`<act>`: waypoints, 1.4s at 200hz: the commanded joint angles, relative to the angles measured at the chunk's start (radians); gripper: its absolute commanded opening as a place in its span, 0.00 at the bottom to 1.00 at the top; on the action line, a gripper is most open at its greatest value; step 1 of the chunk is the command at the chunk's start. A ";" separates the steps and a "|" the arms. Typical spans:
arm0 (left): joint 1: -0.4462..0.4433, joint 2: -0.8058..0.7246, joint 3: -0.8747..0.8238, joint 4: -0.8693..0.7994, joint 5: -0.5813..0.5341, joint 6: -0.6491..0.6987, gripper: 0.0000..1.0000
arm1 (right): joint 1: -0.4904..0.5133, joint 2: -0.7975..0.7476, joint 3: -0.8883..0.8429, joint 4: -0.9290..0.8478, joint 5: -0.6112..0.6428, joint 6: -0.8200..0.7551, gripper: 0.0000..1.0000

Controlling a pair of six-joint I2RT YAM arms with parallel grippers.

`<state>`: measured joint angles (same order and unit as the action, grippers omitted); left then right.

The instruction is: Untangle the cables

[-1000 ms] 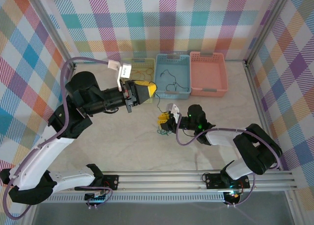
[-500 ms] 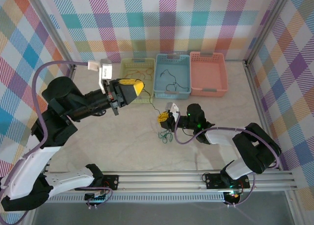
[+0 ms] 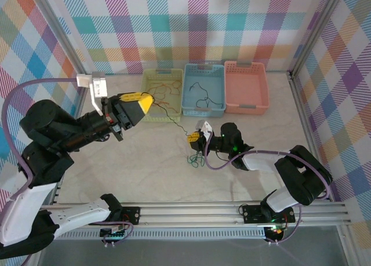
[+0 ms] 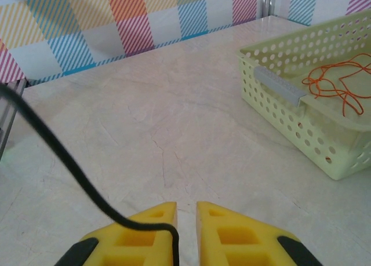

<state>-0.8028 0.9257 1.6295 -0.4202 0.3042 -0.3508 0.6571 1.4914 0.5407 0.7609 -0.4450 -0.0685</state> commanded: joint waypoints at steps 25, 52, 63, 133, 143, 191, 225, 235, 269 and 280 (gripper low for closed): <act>-0.013 -0.034 -0.006 -0.004 -0.025 0.016 0.00 | 0.006 -0.010 0.015 -0.003 0.030 -0.015 0.16; -0.013 -0.070 -0.043 -0.005 -0.045 0.023 0.00 | 0.006 -0.016 0.008 0.006 0.043 -0.014 0.15; -0.012 -0.087 -0.064 -0.007 -0.057 0.030 0.00 | 0.006 -0.017 0.004 0.009 0.049 -0.016 0.14; -0.012 -0.226 -0.226 -0.050 -0.162 0.056 0.00 | 0.005 -0.039 -0.020 0.037 0.105 -0.019 0.07; -0.012 -0.246 -0.244 -0.065 -0.172 0.059 0.00 | 0.006 -0.042 -0.025 0.043 0.113 -0.019 0.06; -0.013 -0.391 -0.414 -0.156 -0.285 0.048 0.00 | 0.005 -0.049 -0.038 0.066 0.127 -0.012 0.00; -0.012 -0.541 -0.673 -0.192 -0.486 -0.040 0.00 | 0.004 -0.052 -0.039 0.067 0.130 -0.009 0.00; -0.013 -0.579 -0.743 -0.207 -0.547 -0.077 0.00 | 0.004 -0.054 -0.043 0.073 0.133 -0.010 0.00; -0.012 -0.645 -0.952 -0.213 -0.639 -0.185 0.40 | 0.004 -0.053 -0.042 0.075 0.132 -0.009 0.00; -0.013 -0.642 -0.988 -0.207 -0.641 -0.202 0.55 | 0.004 -0.053 -0.043 0.075 0.133 -0.010 0.00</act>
<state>-0.8028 0.2962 0.7059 -0.6266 -0.2470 -0.4671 0.6567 1.4628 0.5083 0.7967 -0.3134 -0.0685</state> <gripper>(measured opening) 0.411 0.069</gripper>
